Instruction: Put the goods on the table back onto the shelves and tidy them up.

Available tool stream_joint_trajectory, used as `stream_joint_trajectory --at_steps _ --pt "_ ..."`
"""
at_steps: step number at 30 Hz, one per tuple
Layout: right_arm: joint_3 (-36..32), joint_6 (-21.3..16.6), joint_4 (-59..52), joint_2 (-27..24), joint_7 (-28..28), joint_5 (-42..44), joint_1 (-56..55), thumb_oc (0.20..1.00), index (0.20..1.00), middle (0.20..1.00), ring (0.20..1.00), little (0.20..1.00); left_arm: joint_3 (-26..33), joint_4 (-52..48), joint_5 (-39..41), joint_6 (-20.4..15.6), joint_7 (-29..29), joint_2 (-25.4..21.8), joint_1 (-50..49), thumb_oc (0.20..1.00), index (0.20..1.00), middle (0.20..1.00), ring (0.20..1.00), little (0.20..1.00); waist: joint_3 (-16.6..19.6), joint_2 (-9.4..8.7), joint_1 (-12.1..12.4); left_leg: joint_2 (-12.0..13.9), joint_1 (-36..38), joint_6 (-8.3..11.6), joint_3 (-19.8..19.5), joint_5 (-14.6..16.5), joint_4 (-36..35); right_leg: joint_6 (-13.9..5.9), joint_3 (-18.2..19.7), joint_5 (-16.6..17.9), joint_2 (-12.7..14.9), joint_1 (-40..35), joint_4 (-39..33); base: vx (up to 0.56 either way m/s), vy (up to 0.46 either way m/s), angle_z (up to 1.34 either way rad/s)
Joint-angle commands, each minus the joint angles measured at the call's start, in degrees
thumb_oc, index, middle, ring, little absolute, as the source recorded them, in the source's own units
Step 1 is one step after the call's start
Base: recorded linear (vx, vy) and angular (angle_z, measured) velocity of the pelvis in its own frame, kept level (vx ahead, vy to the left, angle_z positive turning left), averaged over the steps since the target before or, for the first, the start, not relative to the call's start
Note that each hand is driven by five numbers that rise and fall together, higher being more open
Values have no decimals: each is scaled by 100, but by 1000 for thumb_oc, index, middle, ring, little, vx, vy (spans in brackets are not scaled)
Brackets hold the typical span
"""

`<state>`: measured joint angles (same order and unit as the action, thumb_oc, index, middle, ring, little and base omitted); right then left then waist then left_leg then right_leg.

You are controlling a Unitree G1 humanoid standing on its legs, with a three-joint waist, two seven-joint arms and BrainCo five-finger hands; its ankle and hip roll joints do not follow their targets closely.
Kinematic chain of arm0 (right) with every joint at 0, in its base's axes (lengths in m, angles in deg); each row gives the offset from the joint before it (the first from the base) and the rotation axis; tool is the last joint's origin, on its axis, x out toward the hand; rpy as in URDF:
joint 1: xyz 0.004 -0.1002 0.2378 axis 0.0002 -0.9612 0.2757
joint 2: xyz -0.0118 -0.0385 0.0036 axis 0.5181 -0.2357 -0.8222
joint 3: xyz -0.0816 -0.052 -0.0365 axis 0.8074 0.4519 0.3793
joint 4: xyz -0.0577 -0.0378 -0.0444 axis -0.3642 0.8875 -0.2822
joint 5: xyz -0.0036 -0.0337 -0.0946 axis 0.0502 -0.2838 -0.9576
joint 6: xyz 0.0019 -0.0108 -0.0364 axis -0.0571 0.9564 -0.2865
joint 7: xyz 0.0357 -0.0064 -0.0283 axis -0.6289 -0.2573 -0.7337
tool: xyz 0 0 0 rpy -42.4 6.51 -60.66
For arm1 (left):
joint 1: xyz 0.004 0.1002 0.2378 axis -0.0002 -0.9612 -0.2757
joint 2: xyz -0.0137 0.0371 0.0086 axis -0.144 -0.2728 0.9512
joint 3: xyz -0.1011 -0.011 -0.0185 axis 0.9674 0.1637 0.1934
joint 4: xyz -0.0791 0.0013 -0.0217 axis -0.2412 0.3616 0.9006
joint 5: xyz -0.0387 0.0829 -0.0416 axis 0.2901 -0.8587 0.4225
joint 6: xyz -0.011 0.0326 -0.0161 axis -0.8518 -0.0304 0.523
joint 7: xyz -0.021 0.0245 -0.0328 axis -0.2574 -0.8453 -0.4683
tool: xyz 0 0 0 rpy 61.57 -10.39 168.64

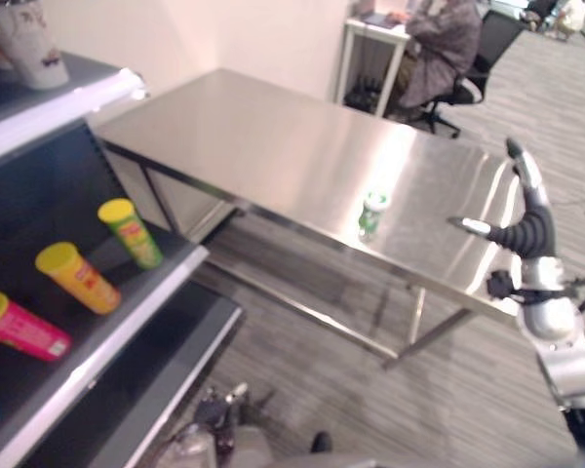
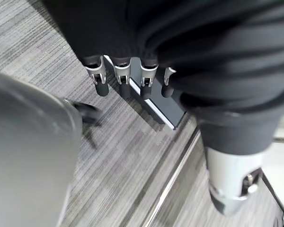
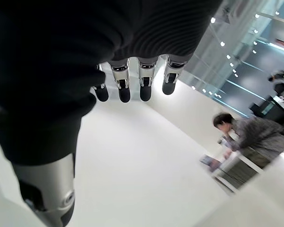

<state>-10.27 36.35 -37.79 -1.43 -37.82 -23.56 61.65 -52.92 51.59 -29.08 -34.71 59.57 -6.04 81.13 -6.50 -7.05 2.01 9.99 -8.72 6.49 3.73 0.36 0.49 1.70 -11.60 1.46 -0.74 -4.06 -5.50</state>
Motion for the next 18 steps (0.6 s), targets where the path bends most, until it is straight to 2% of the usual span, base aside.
stream_joint_trajectory --at_steps 1,3,10,18 --pt "-331 -321 -64 -165 -188 440 -183 1000 1000 1000 1000 1000 -242 271 -68 -33 100 62 -102 1000 1000 1000 1000 1000 282 4 70 -201 928 -167 -34 -132 -414 -731 11 -166 550 -9 197 146 126 4" --pt "-177 -200 253 -272 -436 499 -251 1000 1000 1000 1000 1000 -189 284 -80 -28 222 25 -197 1000 1000 1000 1000 1000 431 30 59 -225 1146 -153 105 -78 -549 -786 1 -126 627 -89 109 117 103 10" --pt "245 31 927 -500 -695 448 47 1000 1000 1000 1000 1000 -93 364 144 -3 310 12 -316 1000 1000 1000 1000 1000 493 38 168 -318 1332 -208 149 68 -549 -876 -12 -98 777 -171 100 54 73 4" --pt "421 172 1391 -821 -678 342 498 1000 1000 1000 1000 1000 -134 407 203 28 348 -32 -313 1000 1000 1000 1000 1000 482 -41 224 -345 1369 -231 131 127 -549 -923 -47 -96 825 -181 127 17 23 -1"
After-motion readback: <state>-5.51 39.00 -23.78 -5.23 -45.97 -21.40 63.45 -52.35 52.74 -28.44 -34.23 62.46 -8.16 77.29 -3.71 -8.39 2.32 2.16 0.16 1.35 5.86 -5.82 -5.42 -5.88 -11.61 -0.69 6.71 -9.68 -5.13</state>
